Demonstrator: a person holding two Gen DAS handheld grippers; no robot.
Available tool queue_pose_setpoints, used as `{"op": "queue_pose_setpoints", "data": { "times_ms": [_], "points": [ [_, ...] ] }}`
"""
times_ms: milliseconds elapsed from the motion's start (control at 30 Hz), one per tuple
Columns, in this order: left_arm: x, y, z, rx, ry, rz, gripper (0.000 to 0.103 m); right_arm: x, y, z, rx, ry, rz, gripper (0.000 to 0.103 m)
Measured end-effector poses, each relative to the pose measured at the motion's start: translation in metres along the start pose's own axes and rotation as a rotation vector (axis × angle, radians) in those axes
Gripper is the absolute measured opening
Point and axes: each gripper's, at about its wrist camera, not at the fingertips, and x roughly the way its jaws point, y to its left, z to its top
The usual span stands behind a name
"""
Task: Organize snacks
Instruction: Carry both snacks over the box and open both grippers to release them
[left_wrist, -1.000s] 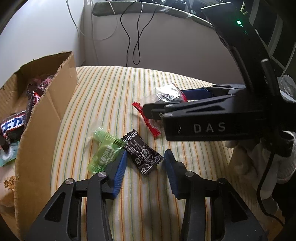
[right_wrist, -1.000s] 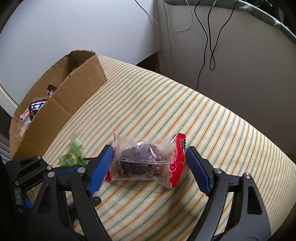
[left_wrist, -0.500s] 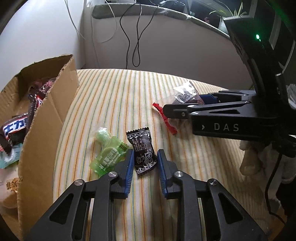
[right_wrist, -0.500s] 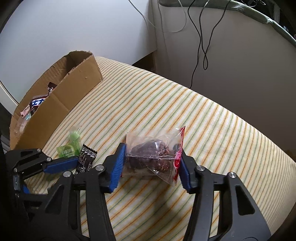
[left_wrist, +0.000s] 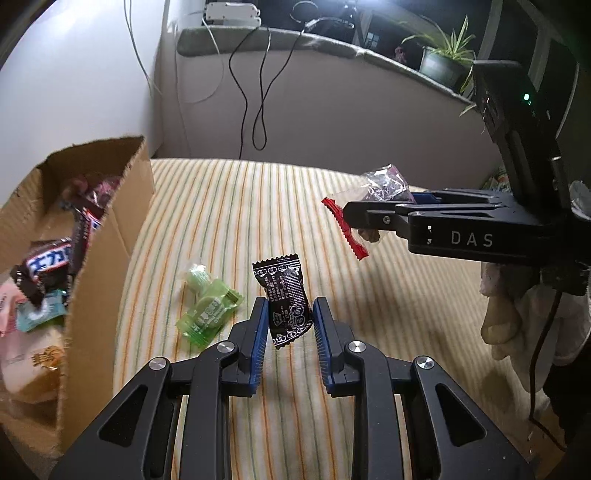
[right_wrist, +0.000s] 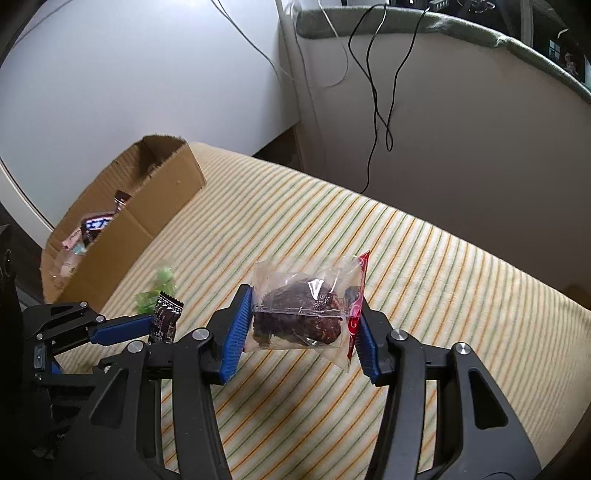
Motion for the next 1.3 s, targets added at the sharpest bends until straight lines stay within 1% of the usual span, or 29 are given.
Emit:
{"op": "queue_pose_setpoints", "data": {
  "times_ms": [133,367,500,633,900,1300],
  "points": [
    [-0.016,0.000,-0.001,0.007,-0.031,0.004,0.023,-0.013,0.005,0.003,0.001,-0.024,0.004,0.053],
    [-0.039,0.011,0.002,0.010,-0.091,0.023,0.023,-0.029,0.024,0.009,-0.012,-0.058,0.015,0.053],
    [-0.055,0.017,-0.002,0.003,-0.119,0.039,0.023,-0.037,0.040,0.014,-0.029,-0.076,0.024,0.053],
    [-0.070,0.031,-0.004,-0.007,-0.145,0.059,0.023,-0.041,0.057,0.021,-0.045,-0.090,0.037,0.053],
    [-0.090,0.059,-0.004,-0.039,-0.181,0.103,0.023,-0.034,0.092,0.038,-0.081,-0.102,0.070,0.053],
    [-0.103,0.109,-0.010,-0.101,-0.196,0.169,0.023,-0.002,0.140,0.064,-0.136,-0.092,0.117,0.053]
  ]
}}
